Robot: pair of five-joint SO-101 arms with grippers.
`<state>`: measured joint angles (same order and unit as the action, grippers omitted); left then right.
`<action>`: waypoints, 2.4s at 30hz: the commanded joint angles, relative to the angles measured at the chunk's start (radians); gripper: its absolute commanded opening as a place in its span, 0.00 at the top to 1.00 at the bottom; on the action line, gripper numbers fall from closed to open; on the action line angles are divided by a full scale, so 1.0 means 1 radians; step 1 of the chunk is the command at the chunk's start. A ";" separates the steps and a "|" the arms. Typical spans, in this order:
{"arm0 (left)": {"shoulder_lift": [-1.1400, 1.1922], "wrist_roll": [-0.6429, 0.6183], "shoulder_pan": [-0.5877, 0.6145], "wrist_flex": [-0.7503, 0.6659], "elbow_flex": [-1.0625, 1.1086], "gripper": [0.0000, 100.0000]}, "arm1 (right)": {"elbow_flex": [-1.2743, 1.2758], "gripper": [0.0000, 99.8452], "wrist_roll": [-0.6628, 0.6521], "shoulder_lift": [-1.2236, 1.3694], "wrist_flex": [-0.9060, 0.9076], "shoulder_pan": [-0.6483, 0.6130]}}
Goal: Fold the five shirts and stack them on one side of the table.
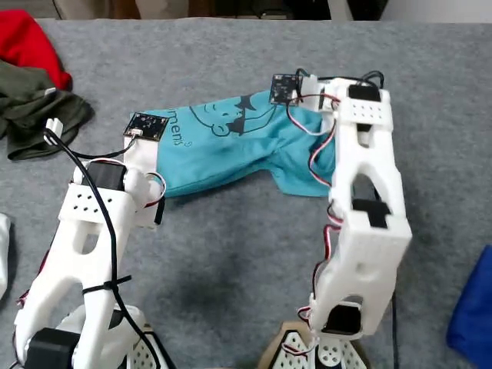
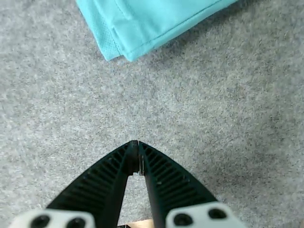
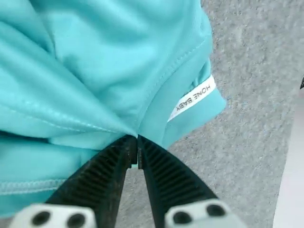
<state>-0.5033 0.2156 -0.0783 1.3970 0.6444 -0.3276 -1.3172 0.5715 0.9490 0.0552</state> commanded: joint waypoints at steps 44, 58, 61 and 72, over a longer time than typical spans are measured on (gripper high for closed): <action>-0.028 0.008 0.002 0.008 -0.034 0.98 | 0.522 0.85 -0.075 -0.529 0.474 -0.042; -0.028 0.008 0.006 0.008 -0.031 0.98 | 0.590 0.85 0.080 -0.395 0.126 -0.133; -0.028 0.008 0.006 0.012 -0.028 0.98 | 0.550 0.87 0.084 -0.346 0.110 -0.133; -0.028 0.009 0.006 0.028 -0.032 0.98 | 0.395 0.98 0.106 -0.326 0.141 -0.128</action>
<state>-0.5048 0.2156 -0.0783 1.4154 0.6444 0.1481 -1.2252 0.2908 1.0764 -0.0614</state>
